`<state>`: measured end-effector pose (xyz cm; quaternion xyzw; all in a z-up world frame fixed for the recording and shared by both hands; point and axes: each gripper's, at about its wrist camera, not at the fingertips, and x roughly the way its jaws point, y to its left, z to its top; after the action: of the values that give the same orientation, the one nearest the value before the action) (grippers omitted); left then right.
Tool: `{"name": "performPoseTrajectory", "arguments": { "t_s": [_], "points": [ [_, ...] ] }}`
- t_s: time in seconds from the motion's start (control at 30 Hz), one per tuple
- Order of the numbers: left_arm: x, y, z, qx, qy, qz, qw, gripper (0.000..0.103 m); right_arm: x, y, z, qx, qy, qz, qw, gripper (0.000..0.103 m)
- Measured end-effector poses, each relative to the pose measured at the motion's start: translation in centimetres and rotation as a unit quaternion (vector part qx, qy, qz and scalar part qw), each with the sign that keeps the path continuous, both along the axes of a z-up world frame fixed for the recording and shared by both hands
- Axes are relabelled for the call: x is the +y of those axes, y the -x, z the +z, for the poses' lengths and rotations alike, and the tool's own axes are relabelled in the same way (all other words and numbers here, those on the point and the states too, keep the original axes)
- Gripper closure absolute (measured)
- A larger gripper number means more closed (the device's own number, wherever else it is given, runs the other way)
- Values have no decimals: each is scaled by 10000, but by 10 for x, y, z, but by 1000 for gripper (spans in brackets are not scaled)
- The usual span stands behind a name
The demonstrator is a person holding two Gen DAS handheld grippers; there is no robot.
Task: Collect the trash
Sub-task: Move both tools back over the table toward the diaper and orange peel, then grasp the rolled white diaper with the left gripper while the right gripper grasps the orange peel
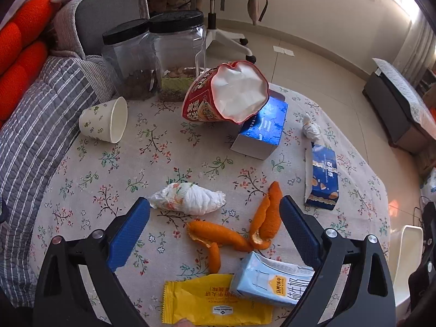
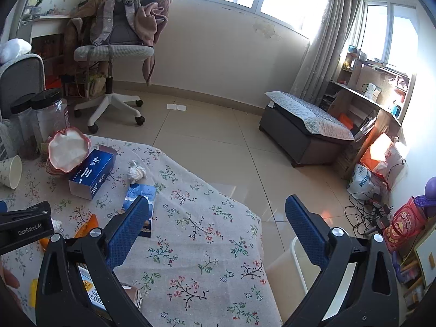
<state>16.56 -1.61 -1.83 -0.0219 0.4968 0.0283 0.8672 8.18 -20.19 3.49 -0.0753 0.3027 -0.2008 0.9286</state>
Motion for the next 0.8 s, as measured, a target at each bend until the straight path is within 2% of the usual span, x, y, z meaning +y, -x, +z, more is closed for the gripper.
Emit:
{"name": "performPoseTrajectory", "arguments": {
  "t_s": [0.1, 0.2, 0.3, 0.57, 0.67, 0.73, 0.8],
  "points": [
    [7, -25, -20, 602, -266, -564, 9962, 10, 7, -10, -8, 228, -69, 266, 9994, 7],
    [14, -44, -40, 1187, -467, -1108, 9856, 10, 15, -21, -17, 480, -168, 621, 9968, 7],
    [17, -55, -52, 1389, -595, -1409, 9784, 10, 19, -29, -25, 745, -243, 861, 9932, 7],
    [20, -61, -79, 1714, -449, -1745, 9686, 10, 19, -43, -48, 1383, -660, 1193, 9810, 7],
    [18, -56, -85, 1788, -550, -1909, 9636, 24, 21, -48, -57, 1634, -919, 1324, 9733, 7],
    [22, -53, -86, 1813, -535, -1945, 9625, 38, 22, -53, -62, 1780, -1107, 1393, 9678, 7],
    [26, -50, -81, 1791, -497, -1946, 9631, 43, 24, -59, -65, 1876, -1243, 1411, 9641, 7]
  ]
}}
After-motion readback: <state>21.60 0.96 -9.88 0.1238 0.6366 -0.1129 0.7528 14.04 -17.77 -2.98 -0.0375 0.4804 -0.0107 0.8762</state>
